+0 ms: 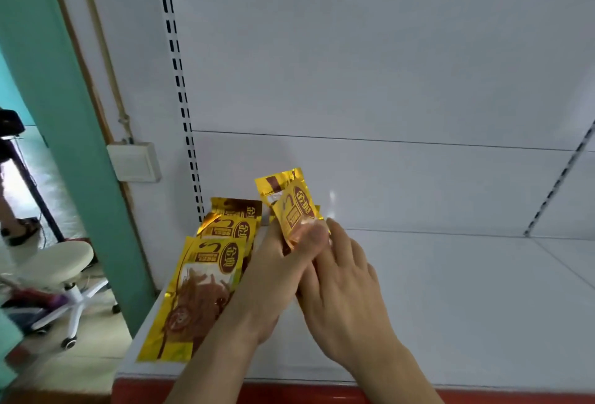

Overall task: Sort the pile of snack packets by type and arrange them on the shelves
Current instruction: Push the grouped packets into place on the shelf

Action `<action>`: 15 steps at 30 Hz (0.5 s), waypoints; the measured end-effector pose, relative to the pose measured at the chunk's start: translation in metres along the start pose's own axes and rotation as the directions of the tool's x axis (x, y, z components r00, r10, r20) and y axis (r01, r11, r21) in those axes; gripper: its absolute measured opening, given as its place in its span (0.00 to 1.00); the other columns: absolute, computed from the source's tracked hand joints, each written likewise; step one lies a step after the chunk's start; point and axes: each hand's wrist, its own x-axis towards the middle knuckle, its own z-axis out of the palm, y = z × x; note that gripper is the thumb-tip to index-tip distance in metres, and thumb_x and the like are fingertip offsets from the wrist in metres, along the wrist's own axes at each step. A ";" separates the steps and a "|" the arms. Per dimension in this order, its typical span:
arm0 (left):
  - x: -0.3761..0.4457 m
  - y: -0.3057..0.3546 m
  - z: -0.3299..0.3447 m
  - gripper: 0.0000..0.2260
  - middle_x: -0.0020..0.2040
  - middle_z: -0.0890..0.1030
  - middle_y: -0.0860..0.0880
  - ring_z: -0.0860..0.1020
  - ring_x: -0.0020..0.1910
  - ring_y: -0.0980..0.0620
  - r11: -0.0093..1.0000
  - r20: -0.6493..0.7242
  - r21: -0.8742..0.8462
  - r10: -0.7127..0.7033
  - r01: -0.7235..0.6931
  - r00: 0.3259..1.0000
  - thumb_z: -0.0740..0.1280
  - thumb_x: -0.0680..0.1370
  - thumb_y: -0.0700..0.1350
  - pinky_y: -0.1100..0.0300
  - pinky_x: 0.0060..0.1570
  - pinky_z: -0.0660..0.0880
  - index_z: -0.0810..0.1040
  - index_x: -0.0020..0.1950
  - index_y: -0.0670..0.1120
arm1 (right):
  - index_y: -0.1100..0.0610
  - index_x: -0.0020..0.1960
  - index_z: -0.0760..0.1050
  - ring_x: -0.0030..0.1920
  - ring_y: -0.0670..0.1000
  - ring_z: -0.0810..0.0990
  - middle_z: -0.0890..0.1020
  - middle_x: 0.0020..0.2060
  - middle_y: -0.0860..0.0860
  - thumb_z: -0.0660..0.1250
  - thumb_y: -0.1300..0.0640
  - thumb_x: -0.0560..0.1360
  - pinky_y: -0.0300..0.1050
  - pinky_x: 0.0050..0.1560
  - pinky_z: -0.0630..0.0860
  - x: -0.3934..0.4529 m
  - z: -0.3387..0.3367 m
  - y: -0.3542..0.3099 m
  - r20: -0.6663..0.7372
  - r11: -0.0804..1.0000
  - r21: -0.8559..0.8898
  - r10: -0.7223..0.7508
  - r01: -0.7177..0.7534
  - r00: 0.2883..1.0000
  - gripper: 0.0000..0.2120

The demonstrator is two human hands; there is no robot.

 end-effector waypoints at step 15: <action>0.010 0.011 -0.061 0.11 0.45 0.85 0.54 0.83 0.48 0.50 0.973 -0.587 0.195 0.017 0.121 0.809 0.65 0.84 0.53 0.49 0.52 0.80 0.82 0.45 0.54 | 0.34 0.65 0.74 0.42 0.35 0.77 0.80 0.44 0.39 0.72 0.54 0.76 0.25 0.40 0.69 0.018 -0.008 0.031 -0.088 0.732 0.635 0.387 -0.247 0.918 0.22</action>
